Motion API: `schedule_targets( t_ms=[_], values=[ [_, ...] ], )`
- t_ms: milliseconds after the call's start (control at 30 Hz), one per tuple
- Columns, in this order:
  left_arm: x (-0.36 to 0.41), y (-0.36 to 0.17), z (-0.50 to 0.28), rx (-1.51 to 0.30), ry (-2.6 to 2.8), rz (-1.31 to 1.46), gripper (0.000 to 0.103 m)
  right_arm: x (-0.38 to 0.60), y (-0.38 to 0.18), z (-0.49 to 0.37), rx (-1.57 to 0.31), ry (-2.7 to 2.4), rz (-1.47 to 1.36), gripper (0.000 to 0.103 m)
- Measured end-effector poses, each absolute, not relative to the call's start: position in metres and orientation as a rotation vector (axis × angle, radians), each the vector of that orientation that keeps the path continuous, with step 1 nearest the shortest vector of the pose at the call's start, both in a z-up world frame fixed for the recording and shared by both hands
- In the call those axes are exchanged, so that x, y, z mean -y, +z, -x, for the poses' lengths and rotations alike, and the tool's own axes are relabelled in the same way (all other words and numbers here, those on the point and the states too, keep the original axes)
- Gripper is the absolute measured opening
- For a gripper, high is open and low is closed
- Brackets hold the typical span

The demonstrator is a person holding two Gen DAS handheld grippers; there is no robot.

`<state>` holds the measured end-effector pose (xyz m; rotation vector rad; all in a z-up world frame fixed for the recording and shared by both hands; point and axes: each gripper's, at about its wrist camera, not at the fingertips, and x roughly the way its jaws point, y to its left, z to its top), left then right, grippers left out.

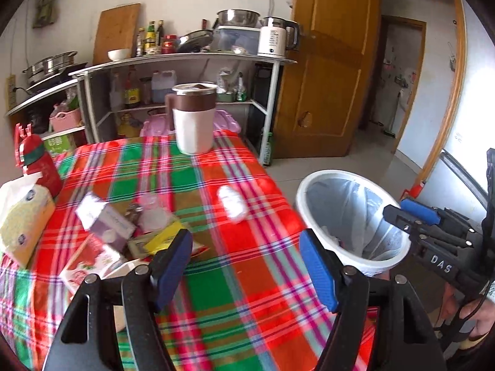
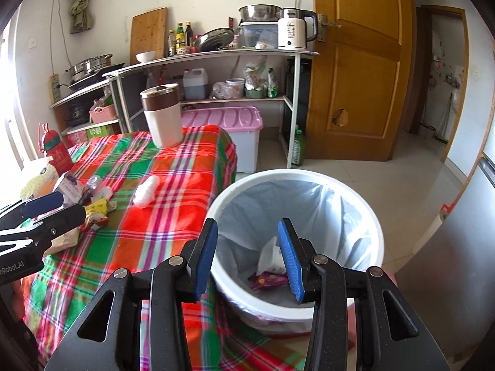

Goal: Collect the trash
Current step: 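Grasp the strawberry juice carton with the left tool while the right tool grasps the yellow snack bag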

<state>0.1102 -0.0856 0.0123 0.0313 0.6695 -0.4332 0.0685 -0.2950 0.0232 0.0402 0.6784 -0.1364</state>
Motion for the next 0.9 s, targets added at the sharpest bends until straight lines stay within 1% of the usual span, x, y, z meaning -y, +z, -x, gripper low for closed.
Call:
schedule_targets(
  t_ms=[233, 300, 400, 667, 900],
  values=[
    [0.035, 0.004, -0.108, -0.673, -0.342, 0.015, 0.074, 0.261, 0.021, -0.074, -0.683, -0.074, -0.017, 0.043],
    [0.021, 0.001, -0.108, -0.675, -0.312, 0.021, 0.074, 0.250, 0.019, -0.078, -0.686, -0.046, -0.013, 0.047],
    [-0.002, -0.003, -0.108, -0.680, -0.276, 0.041, 0.075, 0.234, 0.014, -0.084, -0.694, -0.003, -0.016, 0.049],
    [-0.054, -0.020, -0.113, -0.713, -0.187, 0.084, 0.077, 0.191, -0.007, -0.109, -0.744, 0.100, -0.005, 0.051],
    [-0.077, -0.036, -0.123, -0.760, -0.230, 0.137, 0.079, 0.164, -0.020, -0.134, -0.782, 0.179, 0.012, 0.052]
  ],
)
